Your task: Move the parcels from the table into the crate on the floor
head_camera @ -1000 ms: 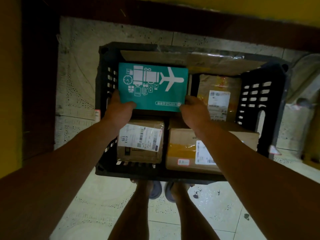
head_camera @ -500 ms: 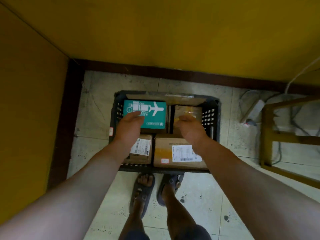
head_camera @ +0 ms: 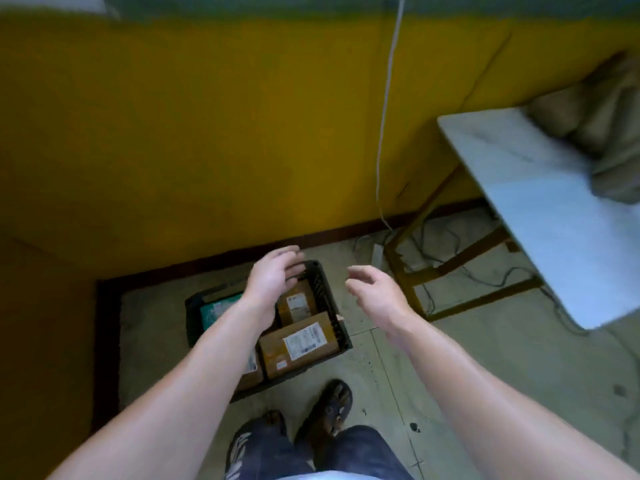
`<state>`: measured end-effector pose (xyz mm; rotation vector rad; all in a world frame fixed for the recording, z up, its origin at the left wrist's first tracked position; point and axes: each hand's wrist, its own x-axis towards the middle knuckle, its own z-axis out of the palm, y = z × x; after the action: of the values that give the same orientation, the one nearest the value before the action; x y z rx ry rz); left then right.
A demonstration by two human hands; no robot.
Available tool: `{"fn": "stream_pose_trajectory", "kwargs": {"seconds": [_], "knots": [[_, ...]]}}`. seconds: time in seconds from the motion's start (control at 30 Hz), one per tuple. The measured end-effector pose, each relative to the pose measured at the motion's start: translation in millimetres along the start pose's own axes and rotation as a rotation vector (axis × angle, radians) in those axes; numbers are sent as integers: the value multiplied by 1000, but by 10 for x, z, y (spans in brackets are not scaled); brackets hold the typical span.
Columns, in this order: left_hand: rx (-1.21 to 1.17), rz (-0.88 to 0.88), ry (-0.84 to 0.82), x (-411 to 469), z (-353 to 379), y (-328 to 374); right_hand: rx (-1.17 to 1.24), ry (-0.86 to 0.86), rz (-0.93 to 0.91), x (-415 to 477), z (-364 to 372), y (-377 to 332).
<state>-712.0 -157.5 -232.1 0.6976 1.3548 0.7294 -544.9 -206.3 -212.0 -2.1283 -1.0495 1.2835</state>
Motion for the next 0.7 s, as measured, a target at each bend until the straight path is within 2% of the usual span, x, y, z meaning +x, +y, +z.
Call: {"fn": "stream_pose_trajectory", "kwargs": {"seconds": [0.1, 0.27, 0.4, 0.7], "knots": [[52, 24, -100, -184, 486, 161, 28, 77, -5, -266, -451, 36], [146, 99, -250, -391, 1342, 393, 216, 211, 4, -520, -1323, 220], [188, 143, -315, -505, 2138, 496, 327, 296, -12, -531, -2132, 546], [239, 99, -486, -990, 4765, 383, 480, 463, -29, -510, -4270, 1770]]}}
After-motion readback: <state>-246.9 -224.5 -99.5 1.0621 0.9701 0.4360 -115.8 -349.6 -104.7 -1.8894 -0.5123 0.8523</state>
